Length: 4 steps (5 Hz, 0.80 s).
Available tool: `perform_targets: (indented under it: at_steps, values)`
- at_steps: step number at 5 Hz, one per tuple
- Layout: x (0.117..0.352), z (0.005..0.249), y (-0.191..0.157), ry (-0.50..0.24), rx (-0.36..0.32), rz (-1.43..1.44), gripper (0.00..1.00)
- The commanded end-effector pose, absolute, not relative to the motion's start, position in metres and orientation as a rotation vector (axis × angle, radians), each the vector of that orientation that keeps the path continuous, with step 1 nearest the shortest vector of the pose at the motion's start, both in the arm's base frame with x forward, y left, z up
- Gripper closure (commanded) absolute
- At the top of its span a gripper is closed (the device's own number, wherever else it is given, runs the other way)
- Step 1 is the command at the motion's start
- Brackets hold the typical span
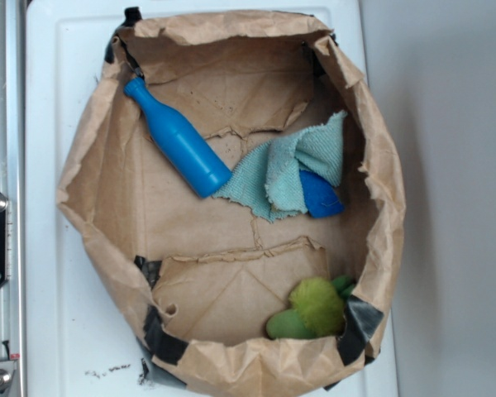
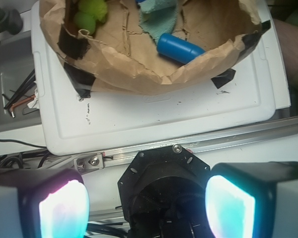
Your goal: Grab the blue bottle.
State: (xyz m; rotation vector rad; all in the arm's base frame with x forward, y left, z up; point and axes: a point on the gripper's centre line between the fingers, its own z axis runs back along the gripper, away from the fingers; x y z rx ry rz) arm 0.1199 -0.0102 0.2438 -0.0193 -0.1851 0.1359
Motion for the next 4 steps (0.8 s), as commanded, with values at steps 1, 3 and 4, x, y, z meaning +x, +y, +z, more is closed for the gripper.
perform_targets:
  at_steps: [1, 3, 4]
  values:
    - [0.123, 0.249, -0.008, -0.198, -0.038, 0.146, 0.0]
    - [0.199, 0.275, -0.047, -0.257, -0.027, 0.171, 0.0]
    - [0.25, 0.274, -0.043, -0.253, 0.009, 0.199, 0.0]
